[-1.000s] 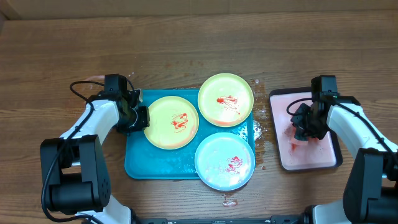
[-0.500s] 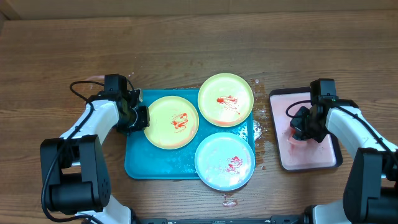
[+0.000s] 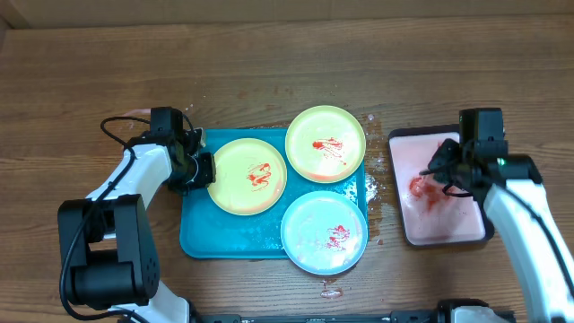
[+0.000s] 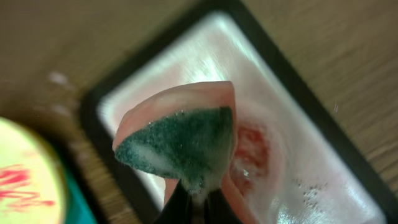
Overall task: Clean dirty plates on tray and stack at the side
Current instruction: 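Lift the sponge with the right gripper and carry it to the held plate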
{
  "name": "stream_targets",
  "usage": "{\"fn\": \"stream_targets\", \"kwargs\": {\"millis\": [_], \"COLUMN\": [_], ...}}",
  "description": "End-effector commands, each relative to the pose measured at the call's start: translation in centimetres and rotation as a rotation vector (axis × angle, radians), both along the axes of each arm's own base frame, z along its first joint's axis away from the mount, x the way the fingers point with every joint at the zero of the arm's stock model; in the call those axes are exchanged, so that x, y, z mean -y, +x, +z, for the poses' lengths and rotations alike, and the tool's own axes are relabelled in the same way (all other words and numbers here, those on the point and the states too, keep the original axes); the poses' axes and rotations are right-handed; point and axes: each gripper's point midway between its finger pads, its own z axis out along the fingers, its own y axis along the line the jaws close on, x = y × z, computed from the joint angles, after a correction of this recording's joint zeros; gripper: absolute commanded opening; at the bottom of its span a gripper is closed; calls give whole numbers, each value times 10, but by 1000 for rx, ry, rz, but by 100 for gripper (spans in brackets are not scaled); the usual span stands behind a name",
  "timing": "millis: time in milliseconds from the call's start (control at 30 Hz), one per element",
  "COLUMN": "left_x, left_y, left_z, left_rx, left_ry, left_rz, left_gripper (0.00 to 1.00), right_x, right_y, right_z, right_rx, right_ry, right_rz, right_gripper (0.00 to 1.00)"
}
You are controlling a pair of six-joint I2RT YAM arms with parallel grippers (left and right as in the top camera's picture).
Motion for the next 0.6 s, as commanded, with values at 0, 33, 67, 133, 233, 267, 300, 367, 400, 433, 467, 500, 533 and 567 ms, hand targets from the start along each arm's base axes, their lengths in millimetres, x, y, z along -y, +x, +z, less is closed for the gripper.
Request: {"fn": "stream_targets", "kwargs": {"millis": [0, 33, 67, 133, 233, 267, 300, 367, 400, 433, 467, 500, 533, 567], "left_x": [-8, -8, -8, -8, -8, -8, -8, -8, -8, -8, -8, -8, -8, -8], "left_y": [-15, -15, -15, -15, -15, -16, -15, -15, -15, -15, -15, -15, -16, -15], "left_z": [-24, -24, -24, -24, -24, -24, -24, -24, -24, -24, -24, -24, -24, -24], "left_rx": [-75, -75, -76, -76, -77, -77, -77, -75, -75, -76, -77, -77, -78, -77], "left_ry": [39, 39, 39, 39, 39, 39, 39, 39, 39, 38, 38, 38, 38, 38], "left_rz": [10, 10, 10, 10, 10, 10, 11, 12, 12, 12, 12, 12, 12, 12], "left_gripper": [4, 4, 4, 4, 4, 4, 4, 4, 4, 4, 4, 4, 4, 4], "right_x": [-5, -6, -5, -3, -2, -1, 1, 8, 12, 14, 14, 14, 14, 14], "right_y": [2, -2, -6, -16, -26, -27, -29, -30, -31, -31, -30, -29, -29, -28], "right_z": [41, 50, 57, 71, 79, 79, 80, 79, 77, 76, 72, 68, 65, 60], "right_rx": [122, 145, 165, 201, 226, 227, 225, 221, 215, 210, 195, 181, 170, 152], "right_ry": [-120, -165, -211, -307, -405, -418, -433, -463, -478, -488, -494, -500, -506, -511], "right_rz": [24, 24, 1, -51, -99, -112, -128, -173, -194, -207, -209, -207, -203, -206], "right_gripper": [4, 4, 4, 4, 4, 4, 4, 4, 4, 4, 4, 4, 4, 4]}}
